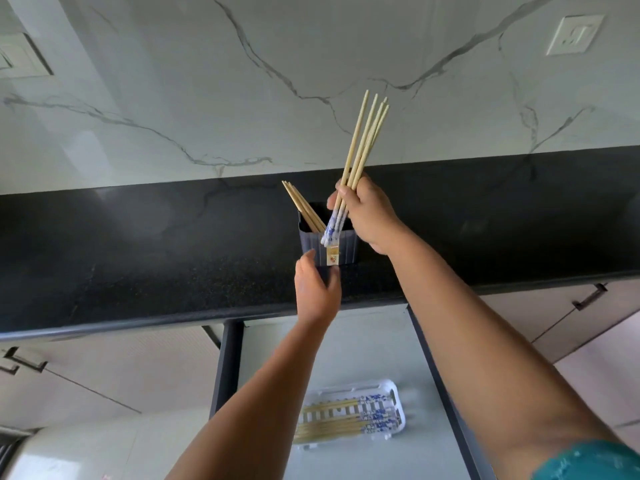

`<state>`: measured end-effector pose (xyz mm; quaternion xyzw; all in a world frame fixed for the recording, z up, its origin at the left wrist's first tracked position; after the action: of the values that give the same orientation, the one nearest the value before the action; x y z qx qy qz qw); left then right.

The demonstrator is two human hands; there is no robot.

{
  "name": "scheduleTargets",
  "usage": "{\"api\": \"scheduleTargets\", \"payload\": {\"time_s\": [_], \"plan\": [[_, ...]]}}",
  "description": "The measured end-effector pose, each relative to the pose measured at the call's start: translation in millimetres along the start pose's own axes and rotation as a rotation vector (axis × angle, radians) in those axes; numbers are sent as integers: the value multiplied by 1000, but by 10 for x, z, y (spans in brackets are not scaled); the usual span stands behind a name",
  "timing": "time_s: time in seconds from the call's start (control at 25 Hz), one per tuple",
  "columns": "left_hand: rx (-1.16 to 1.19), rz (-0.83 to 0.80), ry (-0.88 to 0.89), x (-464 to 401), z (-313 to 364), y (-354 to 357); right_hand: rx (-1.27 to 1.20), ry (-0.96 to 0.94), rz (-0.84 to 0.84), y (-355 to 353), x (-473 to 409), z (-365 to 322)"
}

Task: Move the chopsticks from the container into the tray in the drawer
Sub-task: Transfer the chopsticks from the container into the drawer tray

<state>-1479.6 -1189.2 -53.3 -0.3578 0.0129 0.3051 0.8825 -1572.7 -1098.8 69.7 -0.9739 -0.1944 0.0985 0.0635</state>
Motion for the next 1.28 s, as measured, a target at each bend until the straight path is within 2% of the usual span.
{"api": "scheduleTargets", "payload": {"time_s": [0.08, 0.16, 0.28, 0.36, 0.4, 0.44, 0.52, 0.6, 0.68, 0.72, 0.8, 0.92, 1.08, 1.28], "plan": [[35, -134, -62, 446, -123, 209, 138, 80, -80, 69, 475, 307], [112, -311, -241, 896, -338, 511, 253, 213, -180, 213, 934, 784], [431, -555, -508, 1521, -574, 918, 347, 323, -374, 521, 1498, 1397], [572, -677, -580, 1853, -685, 1066, 455, 349, -543, 678, 1753, 1706], [543, -743, -598, 1981, -763, 1091, 507, 368, -599, 700, 1834, 1854], [445, -824, -588, 2098, -856, 1102, 560, 380, -633, 685, 1900, 1986], [-5, -887, -454, 2179, -1189, 1000, 725, 372, -675, 592, 2008, 2257], [-384, -699, -356, 2088, -1538, 724, 945, 388, -721, 477, 2157, 2571], [-464, -517, -248, 2009, -1687, 469, 1083, 459, -744, 407, 2315, 2858], [-489, -502, -162, 1997, -1711, 423, 1116, 487, -758, 414, 2367, 2969], [-600, -625, -11, 2063, -1773, 498, 1145, 471, -789, 513, 2401, 3110], [-770, -843, 106, 2172, -1889, 663, 1155, 342, -796, 698, 2333, 3164], [-904, -935, 119, 2121, -2000, 748, 1161, 296, -757, 715, 2258, 3251], [-944, -999, 118, 2143, -2062, 849, 1002, 181, -686, 573, 2329, 3199]]}}
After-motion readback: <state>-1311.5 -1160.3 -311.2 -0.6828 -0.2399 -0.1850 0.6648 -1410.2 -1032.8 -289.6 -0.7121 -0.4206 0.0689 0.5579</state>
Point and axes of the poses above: each hand's wrist, its own x-axis away from the middle knuckle, its own y-axis out of the palm, z = x × y, the point moved 7 cm from there along -x, towards the middle knuckle, and after that the axes turned 13 degrees about -x, right-handed, at the moved point
